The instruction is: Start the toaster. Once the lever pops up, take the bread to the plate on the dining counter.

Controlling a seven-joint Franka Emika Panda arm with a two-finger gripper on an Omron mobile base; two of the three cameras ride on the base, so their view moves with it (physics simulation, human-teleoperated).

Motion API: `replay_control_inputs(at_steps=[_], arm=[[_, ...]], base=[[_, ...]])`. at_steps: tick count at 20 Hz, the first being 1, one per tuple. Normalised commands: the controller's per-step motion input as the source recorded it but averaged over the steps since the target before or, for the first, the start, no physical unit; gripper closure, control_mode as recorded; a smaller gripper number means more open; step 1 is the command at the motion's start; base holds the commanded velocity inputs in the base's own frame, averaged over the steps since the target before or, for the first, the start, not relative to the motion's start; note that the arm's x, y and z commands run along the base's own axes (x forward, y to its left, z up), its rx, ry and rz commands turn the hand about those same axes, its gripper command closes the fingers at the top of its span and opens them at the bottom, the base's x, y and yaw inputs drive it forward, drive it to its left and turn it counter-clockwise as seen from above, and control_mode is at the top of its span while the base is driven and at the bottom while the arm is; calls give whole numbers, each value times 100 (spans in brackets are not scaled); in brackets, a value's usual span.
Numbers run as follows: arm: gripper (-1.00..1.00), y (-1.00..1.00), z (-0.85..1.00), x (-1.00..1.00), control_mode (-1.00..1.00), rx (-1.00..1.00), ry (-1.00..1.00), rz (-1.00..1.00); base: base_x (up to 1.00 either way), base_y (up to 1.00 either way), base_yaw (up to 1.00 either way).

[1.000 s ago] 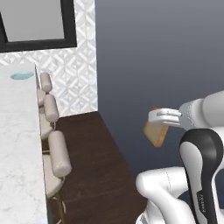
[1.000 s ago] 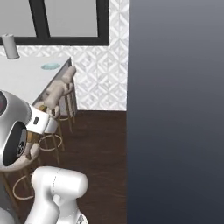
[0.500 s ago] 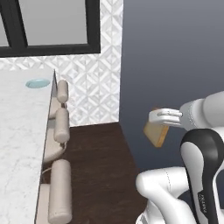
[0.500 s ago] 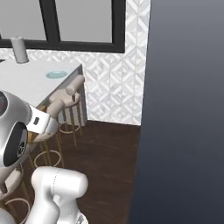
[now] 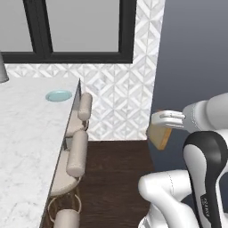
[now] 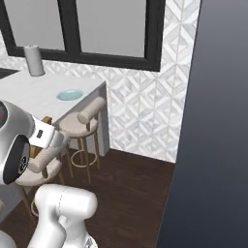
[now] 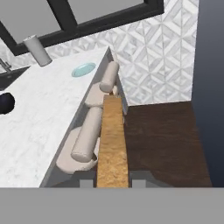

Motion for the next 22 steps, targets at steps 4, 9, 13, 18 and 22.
replay_control_inputs(at_steps=[4,9,13,18,22], arm=[[100,0,0,0,100,0,0,0],[100,0,0,0,100,0,0,0],[100,0,0,0,100,0,0,0],[100,0,0,0,100,0,0,0],[100,0,0,0,100,0,0,0]], base=[[100,-36,25],[100,-35,24],[100,-21,30],[100,-31,36],[99,-32,48]])
